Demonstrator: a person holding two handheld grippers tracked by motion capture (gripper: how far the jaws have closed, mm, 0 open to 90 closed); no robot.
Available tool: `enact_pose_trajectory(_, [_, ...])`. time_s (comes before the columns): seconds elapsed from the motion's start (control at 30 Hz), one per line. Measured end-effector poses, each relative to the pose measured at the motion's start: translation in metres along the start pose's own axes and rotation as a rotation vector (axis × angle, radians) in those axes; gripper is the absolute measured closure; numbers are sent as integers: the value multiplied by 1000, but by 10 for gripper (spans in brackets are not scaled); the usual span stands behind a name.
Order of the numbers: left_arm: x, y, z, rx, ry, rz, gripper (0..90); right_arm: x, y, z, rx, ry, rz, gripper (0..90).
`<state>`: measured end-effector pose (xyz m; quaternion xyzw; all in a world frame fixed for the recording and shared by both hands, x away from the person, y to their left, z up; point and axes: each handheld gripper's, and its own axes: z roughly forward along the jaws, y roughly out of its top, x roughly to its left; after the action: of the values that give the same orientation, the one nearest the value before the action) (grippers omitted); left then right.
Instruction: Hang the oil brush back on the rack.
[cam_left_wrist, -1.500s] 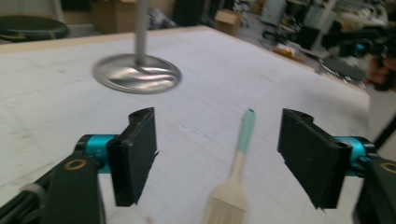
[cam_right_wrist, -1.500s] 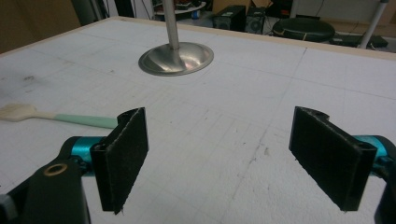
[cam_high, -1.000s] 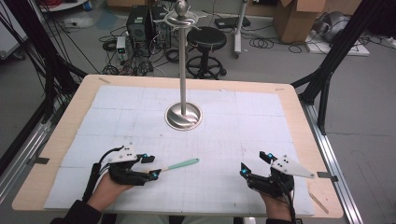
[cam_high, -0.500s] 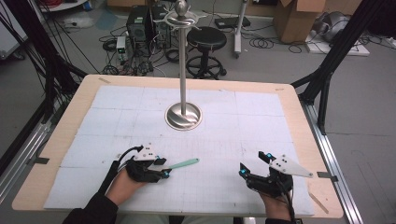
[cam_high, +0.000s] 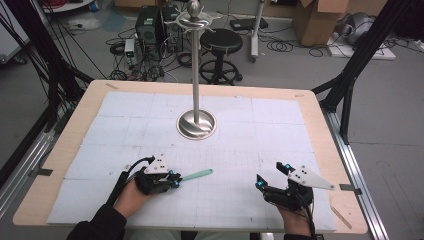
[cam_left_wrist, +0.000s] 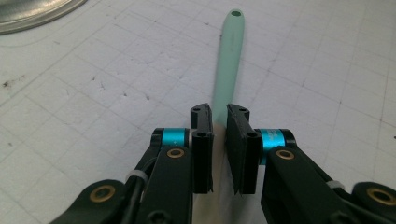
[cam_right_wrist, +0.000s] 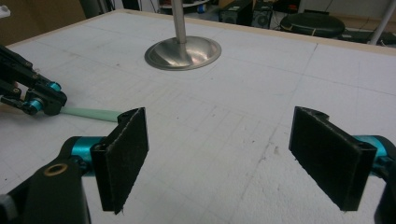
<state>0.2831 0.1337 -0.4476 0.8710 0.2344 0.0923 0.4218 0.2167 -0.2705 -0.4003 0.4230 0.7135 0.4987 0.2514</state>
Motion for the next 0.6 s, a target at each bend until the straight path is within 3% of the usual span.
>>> enact_pose_trajectory(0.27, [2,0,0,0,-9,-24,818,0,0,0,-2,3,-1,186])
enact_pose_trajectory(0.4, [1,1,-2,-9,-37,-42,820,-1,0,0,-4,5,-2,187])
enact_pose_trajectory(0.6, [-3,4,-8,-72,-70,-57,819,0,0,0,-2,10,-3,187])
